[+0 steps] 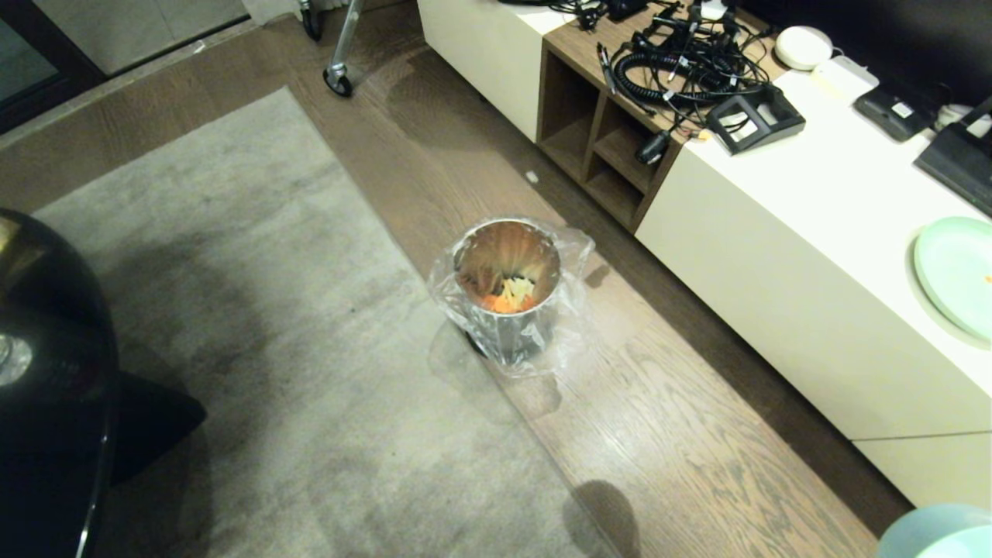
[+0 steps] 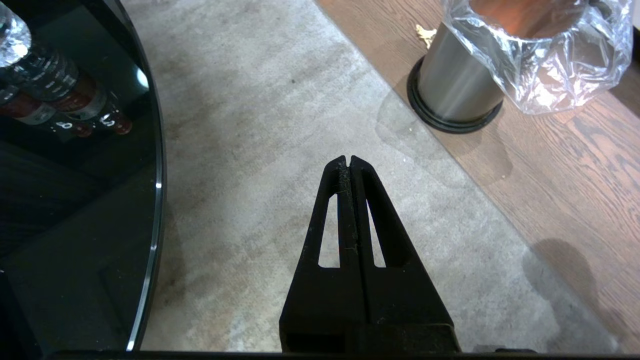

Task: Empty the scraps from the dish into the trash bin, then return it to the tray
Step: Put the bowl back to the table

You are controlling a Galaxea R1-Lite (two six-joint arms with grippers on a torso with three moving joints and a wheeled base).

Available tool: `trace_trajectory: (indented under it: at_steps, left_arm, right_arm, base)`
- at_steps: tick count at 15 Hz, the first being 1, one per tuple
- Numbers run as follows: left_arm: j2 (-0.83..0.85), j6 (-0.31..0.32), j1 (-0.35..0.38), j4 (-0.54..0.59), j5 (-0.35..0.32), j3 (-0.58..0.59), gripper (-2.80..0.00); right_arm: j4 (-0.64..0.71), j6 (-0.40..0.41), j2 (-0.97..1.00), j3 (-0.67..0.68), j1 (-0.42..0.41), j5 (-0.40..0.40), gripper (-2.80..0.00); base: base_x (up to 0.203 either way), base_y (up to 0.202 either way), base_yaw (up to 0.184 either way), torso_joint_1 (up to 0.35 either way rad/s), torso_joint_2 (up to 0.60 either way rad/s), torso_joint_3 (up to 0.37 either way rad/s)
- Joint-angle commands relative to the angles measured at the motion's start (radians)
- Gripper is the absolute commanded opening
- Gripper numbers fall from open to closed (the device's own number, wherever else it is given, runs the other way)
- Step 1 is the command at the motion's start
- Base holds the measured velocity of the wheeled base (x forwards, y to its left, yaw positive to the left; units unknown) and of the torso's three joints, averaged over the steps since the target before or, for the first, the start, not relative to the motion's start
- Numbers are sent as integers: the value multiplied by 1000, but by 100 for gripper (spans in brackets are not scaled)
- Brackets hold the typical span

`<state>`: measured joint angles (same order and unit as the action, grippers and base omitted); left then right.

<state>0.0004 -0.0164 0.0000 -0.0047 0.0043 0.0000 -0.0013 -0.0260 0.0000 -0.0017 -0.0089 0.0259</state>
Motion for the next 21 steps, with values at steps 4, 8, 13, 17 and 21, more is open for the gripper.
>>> trace_trajectory:
  at_steps: [4,8,13,17,21]
  left_arm:
    - [0,0,0,-1,3,0,-280]
    - [0,-2,0,-3,6,0,-280]
    - [0,-2,0,-3,6,0,-280]
    - [0,-7,0,-3,6,0,-280]
    - [0,-10,0,-3,6,0,-280]
  right_arm:
    - [0,0,1,0,0,0,-280]
    - [0,1,2,0,0,0,-280]
    - [0,0,1,0,0,0,-280]
    - [0,1,0,0,0,0,-280]
    - [-1,0,0,0,0,0,-280]
  base:
    - [0,0,0,3,1,95]
    - [0,0,0,3,1,191]
    - [0,0,0,3,2,204]
    - [0,0,0,1,2,203]
    - [0,0,0,3,1,203]
